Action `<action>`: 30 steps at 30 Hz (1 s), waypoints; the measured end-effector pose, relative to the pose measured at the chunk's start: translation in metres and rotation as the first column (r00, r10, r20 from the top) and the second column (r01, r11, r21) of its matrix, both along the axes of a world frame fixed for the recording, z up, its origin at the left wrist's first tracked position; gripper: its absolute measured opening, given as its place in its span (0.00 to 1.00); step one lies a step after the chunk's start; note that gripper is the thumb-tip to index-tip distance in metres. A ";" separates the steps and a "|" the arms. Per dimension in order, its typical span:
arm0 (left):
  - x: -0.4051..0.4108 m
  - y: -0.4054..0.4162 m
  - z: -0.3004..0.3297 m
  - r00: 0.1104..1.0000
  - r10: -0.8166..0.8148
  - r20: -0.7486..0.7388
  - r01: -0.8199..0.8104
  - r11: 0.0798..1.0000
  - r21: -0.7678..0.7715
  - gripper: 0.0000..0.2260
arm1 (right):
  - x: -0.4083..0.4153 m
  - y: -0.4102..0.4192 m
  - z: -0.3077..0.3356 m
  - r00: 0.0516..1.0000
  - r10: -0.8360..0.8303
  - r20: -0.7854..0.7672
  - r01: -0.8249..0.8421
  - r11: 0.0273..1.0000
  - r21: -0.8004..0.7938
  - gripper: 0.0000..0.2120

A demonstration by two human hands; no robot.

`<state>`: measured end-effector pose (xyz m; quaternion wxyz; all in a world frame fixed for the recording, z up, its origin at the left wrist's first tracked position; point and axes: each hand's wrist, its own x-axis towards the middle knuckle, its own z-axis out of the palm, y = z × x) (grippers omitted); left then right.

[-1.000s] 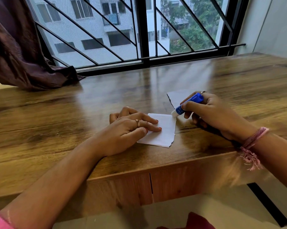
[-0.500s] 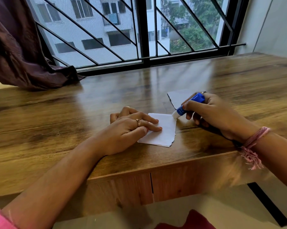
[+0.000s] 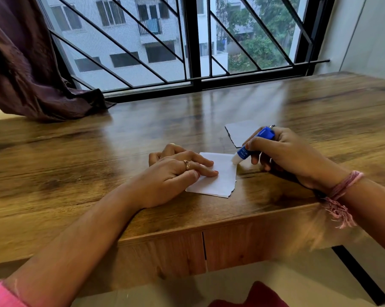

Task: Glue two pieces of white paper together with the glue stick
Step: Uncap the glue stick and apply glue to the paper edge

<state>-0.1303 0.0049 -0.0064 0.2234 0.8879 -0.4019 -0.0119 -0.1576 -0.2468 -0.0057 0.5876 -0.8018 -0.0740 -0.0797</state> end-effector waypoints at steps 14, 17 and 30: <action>0.002 0.001 0.000 1.000 -0.026 0.018 0.026 1.000 -0.003 0.17 | -0.004 0.003 -0.001 0.995 0.097 0.018 -0.096 0.993 -0.066 0.13; 0.002 0.001 0.000 0.999 -0.030 0.023 0.030 1.000 -0.004 0.17 | -0.003 0.002 0.000 0.998 0.066 0.019 -0.065 0.996 -0.067 0.14; 0.002 0.001 -0.001 1.000 -0.025 0.002 0.025 1.000 -0.018 0.17 | -0.011 0.002 0.001 0.985 0.160 0.072 -0.150 0.980 -0.128 0.07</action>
